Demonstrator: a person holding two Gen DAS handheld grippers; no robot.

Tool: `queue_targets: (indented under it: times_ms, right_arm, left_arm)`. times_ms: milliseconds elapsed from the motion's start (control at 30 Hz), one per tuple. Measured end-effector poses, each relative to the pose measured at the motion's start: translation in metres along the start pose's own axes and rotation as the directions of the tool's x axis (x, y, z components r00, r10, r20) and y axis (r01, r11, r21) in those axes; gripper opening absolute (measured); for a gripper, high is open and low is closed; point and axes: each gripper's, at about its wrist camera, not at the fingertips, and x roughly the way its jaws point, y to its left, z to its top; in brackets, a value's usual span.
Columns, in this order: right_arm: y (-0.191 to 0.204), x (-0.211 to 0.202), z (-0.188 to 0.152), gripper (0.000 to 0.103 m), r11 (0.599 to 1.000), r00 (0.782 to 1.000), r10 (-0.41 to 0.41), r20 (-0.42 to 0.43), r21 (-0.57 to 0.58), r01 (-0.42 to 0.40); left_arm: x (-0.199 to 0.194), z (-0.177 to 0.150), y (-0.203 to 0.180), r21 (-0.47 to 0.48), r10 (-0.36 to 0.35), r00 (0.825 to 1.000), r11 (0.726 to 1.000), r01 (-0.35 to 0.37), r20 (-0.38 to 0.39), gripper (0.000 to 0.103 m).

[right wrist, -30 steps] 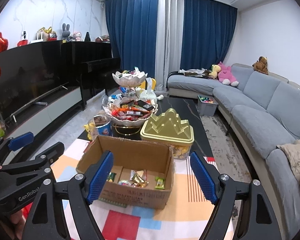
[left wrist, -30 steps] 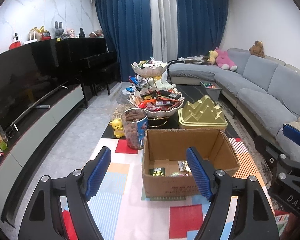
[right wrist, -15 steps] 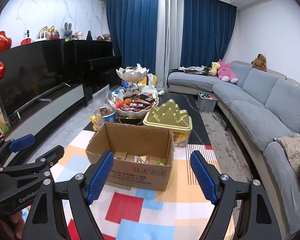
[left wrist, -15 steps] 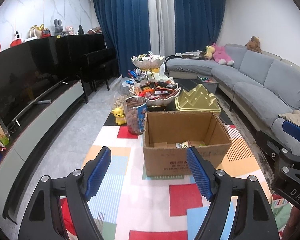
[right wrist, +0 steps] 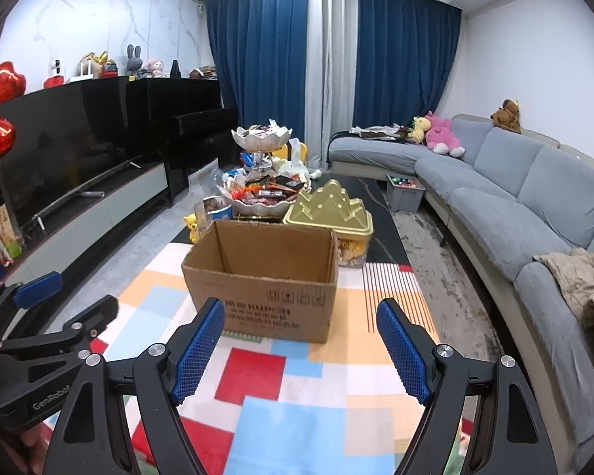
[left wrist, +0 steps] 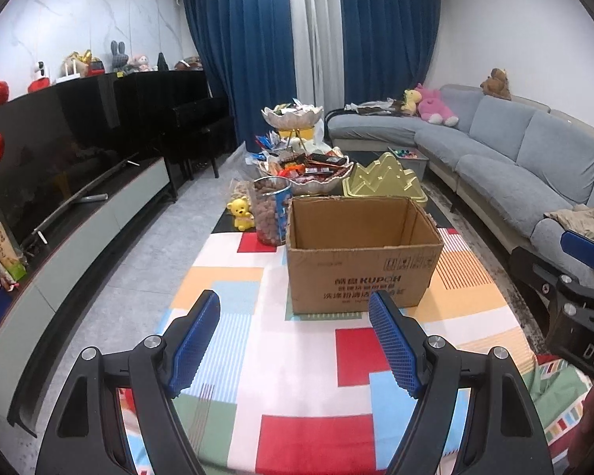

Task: Organize snacks

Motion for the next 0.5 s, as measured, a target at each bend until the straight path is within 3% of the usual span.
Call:
queue_targets:
  times_ms: [500]
  right_arm:
    - [-0.01,-0.042,-0.045,0.08,0.996,0.997,-0.042,-0.07,0.073,0.047]
  left_arm:
    - [-0.044,-0.04,0.004,0.004,-0.02,0.999,1.0,0.021,-0.045,0.077]
